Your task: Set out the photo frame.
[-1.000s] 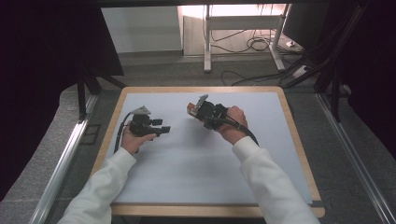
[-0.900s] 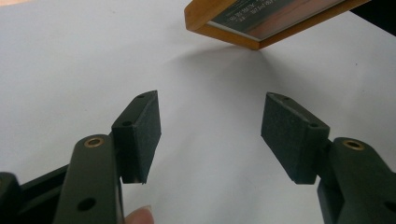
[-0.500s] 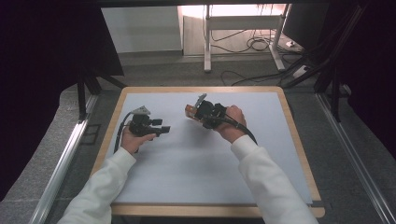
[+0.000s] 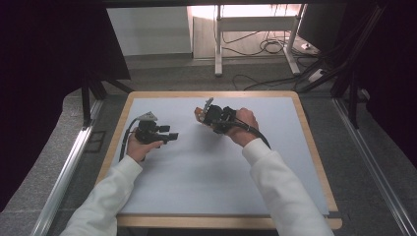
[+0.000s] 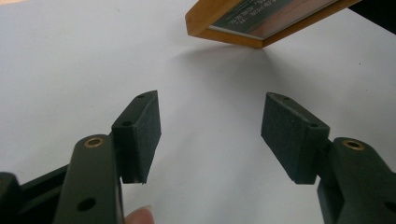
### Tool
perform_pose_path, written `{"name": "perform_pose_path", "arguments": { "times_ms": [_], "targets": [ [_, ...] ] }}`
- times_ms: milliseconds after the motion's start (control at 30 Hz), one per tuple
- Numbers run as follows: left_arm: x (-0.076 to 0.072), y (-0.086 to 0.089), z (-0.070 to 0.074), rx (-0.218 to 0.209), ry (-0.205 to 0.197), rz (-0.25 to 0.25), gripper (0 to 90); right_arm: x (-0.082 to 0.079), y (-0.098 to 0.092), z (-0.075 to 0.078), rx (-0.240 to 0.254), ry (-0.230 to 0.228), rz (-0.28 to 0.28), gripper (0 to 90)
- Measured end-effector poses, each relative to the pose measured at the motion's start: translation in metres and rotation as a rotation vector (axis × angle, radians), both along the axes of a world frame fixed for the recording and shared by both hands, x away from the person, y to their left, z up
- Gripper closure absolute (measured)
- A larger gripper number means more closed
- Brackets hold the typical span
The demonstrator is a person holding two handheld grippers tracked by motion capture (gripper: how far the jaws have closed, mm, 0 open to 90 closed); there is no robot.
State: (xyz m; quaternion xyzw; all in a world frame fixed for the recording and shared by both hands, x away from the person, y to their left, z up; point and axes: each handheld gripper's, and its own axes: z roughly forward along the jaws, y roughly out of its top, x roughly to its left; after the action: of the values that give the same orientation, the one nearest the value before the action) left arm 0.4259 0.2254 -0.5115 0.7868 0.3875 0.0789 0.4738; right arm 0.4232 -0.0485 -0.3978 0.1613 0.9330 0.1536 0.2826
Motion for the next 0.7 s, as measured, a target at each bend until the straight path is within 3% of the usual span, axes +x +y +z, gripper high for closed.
{"name": "perform_pose_path", "arguments": {
  "times_ms": [300,700],
  "targets": [
    [0.001,0.005,0.001,-0.013,-0.006,0.014,37.3,0.011,0.001,0.013,0.019,0.076,0.003,70.0],
    [0.001,0.007,0.001,-0.012,-0.005,0.023,37.3,-0.013,-0.002,0.033,0.088,0.136,0.089,70.0]
  ]
}}
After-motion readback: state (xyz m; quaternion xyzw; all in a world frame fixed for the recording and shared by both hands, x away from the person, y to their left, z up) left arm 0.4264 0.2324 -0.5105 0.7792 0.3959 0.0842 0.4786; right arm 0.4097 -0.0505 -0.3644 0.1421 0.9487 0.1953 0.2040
